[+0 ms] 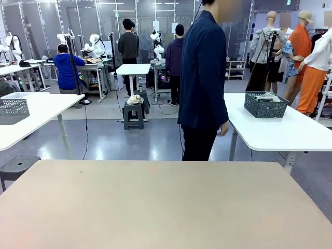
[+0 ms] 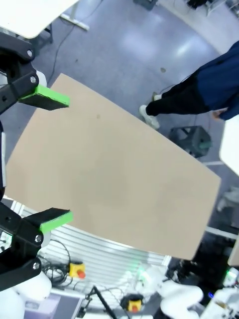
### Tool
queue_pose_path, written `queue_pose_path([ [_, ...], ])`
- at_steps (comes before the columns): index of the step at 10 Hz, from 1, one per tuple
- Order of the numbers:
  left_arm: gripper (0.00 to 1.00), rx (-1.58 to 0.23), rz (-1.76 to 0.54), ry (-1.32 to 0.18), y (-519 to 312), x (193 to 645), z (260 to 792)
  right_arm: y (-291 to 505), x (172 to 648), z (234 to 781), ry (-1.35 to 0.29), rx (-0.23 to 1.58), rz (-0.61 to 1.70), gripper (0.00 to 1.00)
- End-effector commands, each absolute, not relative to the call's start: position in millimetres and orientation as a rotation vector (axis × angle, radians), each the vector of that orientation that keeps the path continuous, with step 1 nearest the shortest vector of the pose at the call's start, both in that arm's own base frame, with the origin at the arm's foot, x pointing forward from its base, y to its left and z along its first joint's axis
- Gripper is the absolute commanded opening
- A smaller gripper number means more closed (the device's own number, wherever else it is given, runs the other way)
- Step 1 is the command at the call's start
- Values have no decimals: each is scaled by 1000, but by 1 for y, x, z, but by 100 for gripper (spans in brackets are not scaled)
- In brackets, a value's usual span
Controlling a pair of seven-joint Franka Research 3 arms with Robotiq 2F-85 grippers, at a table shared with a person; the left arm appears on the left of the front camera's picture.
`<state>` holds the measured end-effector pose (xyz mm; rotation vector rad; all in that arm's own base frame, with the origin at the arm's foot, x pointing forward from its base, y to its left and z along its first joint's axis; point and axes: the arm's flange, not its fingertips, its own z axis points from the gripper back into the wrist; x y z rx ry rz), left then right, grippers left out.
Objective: Fold the towels and place them in the basket.
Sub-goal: When a person lays out a Towel with hook on the table, fold it in half twice.
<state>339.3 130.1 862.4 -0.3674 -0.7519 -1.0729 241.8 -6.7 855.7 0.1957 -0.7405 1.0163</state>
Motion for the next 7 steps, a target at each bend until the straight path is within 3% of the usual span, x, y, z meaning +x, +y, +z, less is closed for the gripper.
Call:
queue_pose_path([
  [1, 100, -382, -1093, -779, 123, 336, 853, -12, 240, 863, -710, 187, 1035, 100],
  [7, 100, -404, -1102, -742, 102, 340, 840, -11, 240, 859, -709, 183, 1028, 100],
])
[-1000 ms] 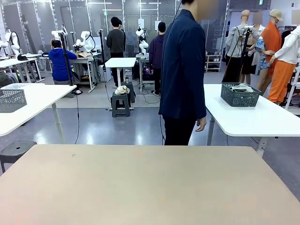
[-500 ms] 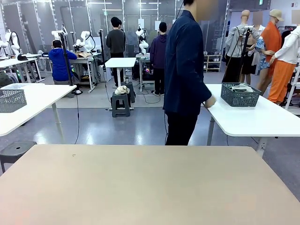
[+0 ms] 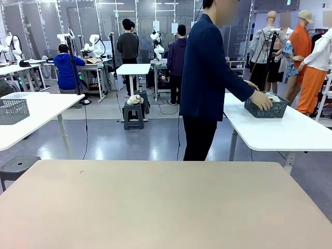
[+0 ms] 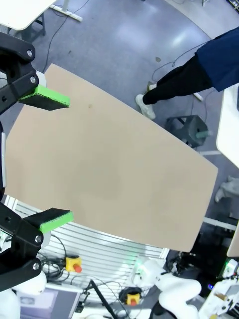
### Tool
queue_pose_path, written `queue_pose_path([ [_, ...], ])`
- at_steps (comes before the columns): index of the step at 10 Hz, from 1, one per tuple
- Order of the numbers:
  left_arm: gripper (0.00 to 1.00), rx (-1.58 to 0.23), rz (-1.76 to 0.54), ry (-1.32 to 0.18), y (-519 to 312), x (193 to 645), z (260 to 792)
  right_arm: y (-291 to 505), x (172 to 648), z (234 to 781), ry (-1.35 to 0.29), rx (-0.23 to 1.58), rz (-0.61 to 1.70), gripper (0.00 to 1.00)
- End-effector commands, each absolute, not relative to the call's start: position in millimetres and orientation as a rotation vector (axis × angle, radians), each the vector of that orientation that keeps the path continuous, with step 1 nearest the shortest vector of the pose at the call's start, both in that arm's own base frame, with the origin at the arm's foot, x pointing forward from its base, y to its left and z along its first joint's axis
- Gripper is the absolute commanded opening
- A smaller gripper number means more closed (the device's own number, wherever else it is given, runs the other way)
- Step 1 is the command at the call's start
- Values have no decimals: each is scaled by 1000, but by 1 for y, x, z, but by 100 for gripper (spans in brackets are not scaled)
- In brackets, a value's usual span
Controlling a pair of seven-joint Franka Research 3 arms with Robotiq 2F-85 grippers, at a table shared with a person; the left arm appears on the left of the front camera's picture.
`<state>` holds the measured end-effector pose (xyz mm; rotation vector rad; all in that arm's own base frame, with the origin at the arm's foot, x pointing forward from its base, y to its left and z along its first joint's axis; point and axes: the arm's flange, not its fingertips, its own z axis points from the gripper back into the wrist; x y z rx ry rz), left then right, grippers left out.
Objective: Fold the towels and place them in the basket.
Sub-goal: When a person lays out a Towel with hook on the table, fold it in half twice.
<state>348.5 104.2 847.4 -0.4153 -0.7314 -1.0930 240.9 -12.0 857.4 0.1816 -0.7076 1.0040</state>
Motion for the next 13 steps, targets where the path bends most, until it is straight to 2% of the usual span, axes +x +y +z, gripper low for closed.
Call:
queue_pose_path([
  [1, 100, -415, -1094, -735, 105, 348, 849, -13, 241, 857, -709, 183, 1002, 100],
  [13, 100, -415, -1094, -735, 105, 348, 849, -13, 241, 857, -709, 183, 1002, 100],
])
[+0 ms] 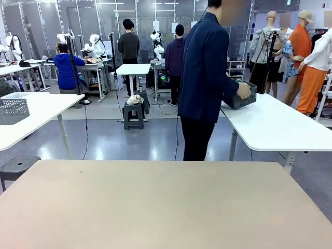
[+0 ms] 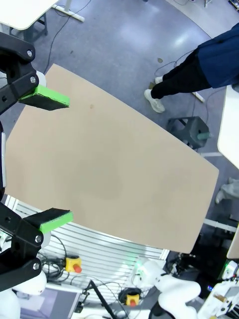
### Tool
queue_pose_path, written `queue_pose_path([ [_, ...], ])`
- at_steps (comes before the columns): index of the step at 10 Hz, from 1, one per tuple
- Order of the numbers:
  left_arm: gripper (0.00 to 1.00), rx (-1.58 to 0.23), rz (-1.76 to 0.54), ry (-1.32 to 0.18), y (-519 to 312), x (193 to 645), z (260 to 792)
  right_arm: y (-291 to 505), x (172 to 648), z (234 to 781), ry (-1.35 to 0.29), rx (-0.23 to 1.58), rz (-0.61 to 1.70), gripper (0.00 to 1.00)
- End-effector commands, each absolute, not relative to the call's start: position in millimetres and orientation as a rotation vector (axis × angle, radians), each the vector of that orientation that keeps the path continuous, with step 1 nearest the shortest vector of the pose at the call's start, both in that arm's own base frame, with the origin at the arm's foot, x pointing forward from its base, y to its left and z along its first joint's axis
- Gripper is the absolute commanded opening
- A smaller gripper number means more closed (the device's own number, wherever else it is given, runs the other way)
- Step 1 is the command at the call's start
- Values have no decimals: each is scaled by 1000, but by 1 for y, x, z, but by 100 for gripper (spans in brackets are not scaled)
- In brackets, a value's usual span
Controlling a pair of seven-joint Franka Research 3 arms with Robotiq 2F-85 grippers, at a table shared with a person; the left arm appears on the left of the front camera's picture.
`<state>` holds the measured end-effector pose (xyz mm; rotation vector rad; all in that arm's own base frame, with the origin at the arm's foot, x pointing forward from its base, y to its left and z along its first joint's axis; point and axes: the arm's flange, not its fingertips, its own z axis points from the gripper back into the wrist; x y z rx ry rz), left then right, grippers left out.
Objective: Fold the towels and place them in the basket.
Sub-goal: When a person lays out a Towel with hook on the table, fold it in half twice.
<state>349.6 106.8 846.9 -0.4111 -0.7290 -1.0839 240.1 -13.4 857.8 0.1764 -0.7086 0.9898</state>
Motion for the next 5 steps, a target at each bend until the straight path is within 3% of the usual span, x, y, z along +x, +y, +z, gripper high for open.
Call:
queue_pose_path([
  [1, 100, -411, -1084, -729, 107, 350, 847, -13, 241, 857, -709, 183, 1002, 100],
  [5, 100, -340, -1082, -628, 105, 345, 849, -13, 241, 857, -709, 183, 1002, 100],
])
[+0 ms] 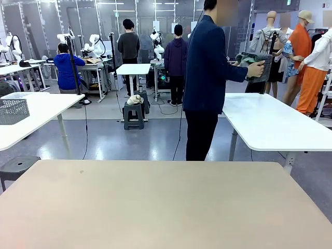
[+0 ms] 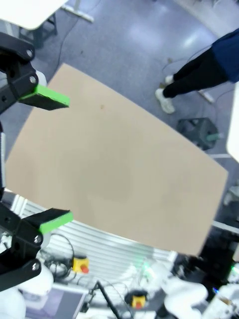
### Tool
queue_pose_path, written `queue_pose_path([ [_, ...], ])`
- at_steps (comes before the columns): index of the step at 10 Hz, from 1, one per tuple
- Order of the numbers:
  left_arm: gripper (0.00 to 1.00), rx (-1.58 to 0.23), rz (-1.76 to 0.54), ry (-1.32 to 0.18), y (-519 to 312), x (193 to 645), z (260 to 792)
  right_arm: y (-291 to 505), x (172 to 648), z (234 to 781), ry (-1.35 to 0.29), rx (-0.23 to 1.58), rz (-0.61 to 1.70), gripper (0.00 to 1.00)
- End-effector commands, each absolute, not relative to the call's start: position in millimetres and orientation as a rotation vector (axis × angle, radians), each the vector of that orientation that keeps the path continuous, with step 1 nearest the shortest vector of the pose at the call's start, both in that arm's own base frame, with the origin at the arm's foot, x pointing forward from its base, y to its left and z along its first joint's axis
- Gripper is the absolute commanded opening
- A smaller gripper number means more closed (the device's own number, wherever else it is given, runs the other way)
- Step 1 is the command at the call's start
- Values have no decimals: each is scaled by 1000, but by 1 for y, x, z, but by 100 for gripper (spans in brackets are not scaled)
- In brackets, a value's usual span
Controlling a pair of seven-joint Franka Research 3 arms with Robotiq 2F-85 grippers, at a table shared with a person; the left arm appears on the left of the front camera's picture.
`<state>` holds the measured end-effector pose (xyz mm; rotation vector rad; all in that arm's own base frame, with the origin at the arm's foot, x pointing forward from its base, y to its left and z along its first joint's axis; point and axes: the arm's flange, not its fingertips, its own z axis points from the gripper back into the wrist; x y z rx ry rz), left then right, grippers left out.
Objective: Fold the towels and place them in the basket.
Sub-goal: When a person lays out a Towel with hook on the table, fold it in half twice.
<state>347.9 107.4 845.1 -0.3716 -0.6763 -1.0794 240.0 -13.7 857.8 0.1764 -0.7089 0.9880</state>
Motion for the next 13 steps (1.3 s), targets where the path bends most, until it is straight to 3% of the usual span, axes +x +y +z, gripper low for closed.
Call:
queue_pose_path([
  [1, 100, -314, -1082, -605, 104, 346, 850, -13, 241, 857, -709, 183, 1002, 100],
  [13, 100, -293, -1089, -605, 102, 348, 849, -13, 241, 857, -709, 183, 1002, 100],
])
